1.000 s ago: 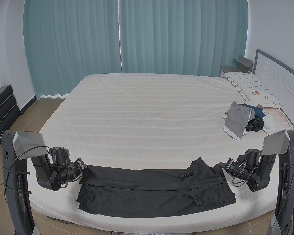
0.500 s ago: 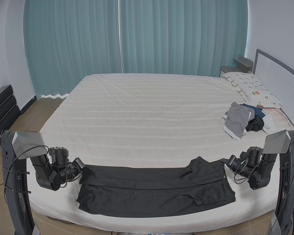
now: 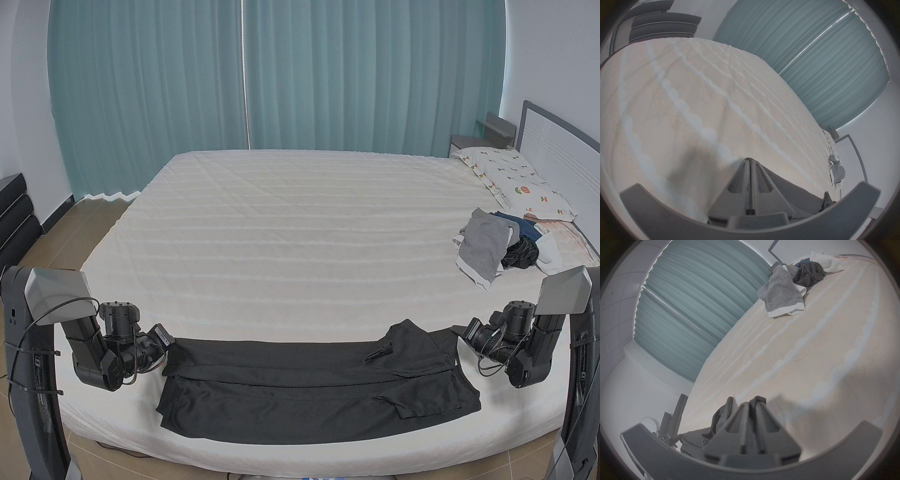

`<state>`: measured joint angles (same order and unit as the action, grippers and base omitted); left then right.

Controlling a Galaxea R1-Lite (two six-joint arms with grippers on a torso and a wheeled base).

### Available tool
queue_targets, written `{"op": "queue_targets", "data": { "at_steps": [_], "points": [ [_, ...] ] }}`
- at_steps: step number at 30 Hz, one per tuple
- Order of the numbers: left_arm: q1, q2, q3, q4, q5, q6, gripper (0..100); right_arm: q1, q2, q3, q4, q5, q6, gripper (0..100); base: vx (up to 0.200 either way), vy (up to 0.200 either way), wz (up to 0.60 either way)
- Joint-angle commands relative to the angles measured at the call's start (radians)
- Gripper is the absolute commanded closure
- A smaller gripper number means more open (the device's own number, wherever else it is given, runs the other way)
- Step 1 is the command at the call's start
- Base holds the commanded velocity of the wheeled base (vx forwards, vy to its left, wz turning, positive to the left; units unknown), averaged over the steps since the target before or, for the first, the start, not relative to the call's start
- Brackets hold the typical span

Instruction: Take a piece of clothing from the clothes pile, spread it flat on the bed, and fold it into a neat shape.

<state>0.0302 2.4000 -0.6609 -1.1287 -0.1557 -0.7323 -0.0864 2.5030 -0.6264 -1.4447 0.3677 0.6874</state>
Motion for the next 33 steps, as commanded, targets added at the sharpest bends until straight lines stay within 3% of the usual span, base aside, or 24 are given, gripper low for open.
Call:
{"op": "queue_targets", "data": {
  "at_steps": [1,9,18,33],
  "points": [
    [-0.001,-0.001,0.007,-0.002,-0.002,0.001,0,0.000,0.002,0.002,0.001,0.000,-0.002,0,0.000,0.000,0.00],
    [0.000,-0.002,0.004,-0.002,-0.002,-0.006,0,0.022,-0.112,0.076,-0.036,0.005,0.000,0,0.000,0.000,0.00],
    [0.002,-0.002,0.004,-0.003,-0.001,-0.009,0,0.169,-0.069,0.066,-0.045,0.013,-0.042,0,0.000,0.000,0.00],
    [0.002,-0.001,0.004,-0.003,-0.001,-0.007,0,0.157,-0.004,0.042,0.024,0.036,-0.144,0,0.000,0.000,0.00]
  ]
}}
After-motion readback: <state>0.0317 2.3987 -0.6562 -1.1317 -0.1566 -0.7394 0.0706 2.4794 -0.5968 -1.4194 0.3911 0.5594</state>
